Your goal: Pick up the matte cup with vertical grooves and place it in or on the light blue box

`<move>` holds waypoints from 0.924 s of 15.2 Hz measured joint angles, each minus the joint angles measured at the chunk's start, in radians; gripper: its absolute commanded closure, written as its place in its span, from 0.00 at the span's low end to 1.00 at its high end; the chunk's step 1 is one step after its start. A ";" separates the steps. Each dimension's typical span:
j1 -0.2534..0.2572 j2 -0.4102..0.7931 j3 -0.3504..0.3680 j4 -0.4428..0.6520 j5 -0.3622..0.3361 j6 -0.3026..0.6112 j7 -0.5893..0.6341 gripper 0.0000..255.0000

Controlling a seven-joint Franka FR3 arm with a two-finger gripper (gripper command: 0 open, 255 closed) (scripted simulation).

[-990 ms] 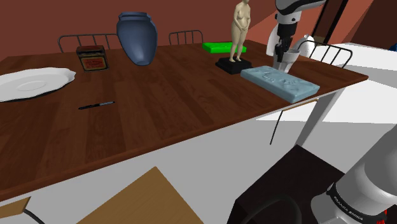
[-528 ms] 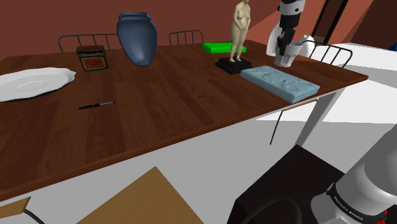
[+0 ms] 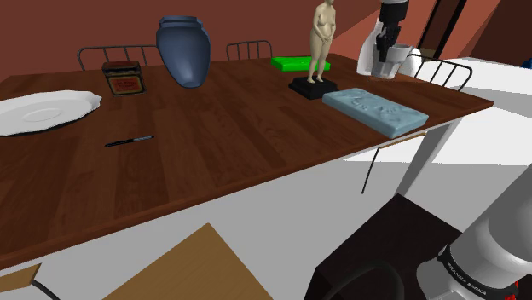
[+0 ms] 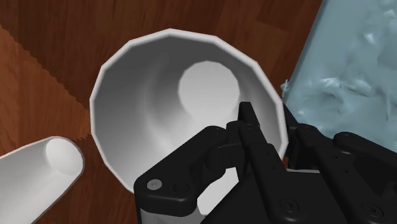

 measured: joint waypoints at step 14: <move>0.057 -0.124 0.057 -0.016 -0.034 -0.123 0.088 1.00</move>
